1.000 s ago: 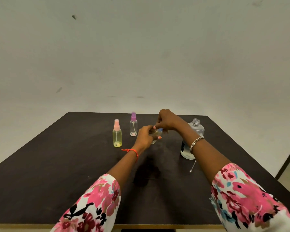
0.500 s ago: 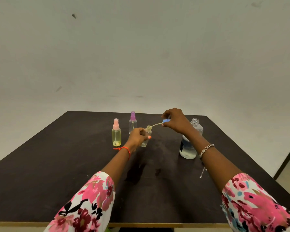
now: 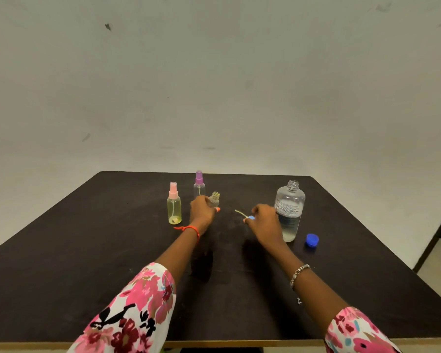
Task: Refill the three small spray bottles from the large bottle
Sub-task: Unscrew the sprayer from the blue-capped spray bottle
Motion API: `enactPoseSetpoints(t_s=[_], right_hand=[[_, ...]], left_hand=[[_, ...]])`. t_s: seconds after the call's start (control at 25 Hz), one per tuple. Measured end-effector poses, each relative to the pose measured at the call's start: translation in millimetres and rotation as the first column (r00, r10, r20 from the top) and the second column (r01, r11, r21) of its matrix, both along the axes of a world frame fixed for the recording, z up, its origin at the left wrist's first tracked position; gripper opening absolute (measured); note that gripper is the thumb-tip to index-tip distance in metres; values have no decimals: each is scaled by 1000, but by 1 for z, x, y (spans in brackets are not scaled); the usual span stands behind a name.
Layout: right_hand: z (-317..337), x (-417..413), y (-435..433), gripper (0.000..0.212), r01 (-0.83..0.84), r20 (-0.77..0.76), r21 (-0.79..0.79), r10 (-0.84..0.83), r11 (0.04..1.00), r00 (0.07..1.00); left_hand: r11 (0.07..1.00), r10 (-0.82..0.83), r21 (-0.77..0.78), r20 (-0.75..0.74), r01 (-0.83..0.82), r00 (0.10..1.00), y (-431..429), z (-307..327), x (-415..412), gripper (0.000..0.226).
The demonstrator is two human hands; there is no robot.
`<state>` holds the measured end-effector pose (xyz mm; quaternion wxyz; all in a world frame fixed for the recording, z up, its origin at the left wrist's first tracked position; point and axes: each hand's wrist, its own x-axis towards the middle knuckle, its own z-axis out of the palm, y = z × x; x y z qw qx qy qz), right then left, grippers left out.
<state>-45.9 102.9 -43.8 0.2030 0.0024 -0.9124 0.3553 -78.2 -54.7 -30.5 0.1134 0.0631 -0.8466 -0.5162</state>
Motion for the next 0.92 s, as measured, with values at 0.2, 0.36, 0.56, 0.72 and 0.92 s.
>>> enactPoseSetpoints(t_s=[0.2,0.36,0.56,0.72,0.92], right_hand=[[-16,8,-4,23,-26,109,121,12,992,994],[-17,9,-2,25,-31,102,121,19,992,995],[-15,11,-4,31,-7,-24,201,12,980,1000],[-4,7,2,24,-22,-164,113,40,993,986],[-12,4,10,30,-186,137,123,169,975,976]], left_hand=[[993,-81,79,-20,82,997,11,6,6,20],[991,-101,83,-7,101,995,13,4,5,17],[989,-119,90,-13,120,993,16,-1,6,18],[989,-119,86,-11,119,993,17,-5,4,22],[985,-123,122,-2,122,992,21,-10,6,28]])
